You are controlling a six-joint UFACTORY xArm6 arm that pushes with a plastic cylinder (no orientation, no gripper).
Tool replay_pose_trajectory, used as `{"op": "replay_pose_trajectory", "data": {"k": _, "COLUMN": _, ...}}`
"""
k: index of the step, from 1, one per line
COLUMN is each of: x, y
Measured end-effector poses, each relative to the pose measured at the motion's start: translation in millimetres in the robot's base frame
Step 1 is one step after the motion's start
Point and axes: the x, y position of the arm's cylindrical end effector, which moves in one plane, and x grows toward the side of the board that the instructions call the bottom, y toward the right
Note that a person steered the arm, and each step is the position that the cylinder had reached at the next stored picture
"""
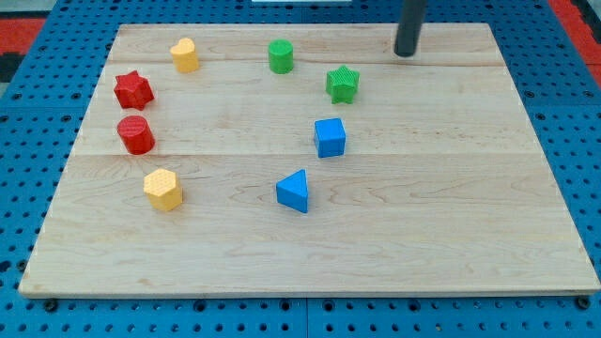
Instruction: Adjust the blue triangle and green star
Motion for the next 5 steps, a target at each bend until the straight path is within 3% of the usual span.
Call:
{"op": "replay_pose_trajectory", "data": {"k": 3, "x": 185, "y": -21}}
{"op": "replay_pose_trajectory", "data": {"k": 4, "x": 226, "y": -59}}
{"op": "replay_pose_trajectory", "data": {"k": 5, "x": 235, "y": -107}}
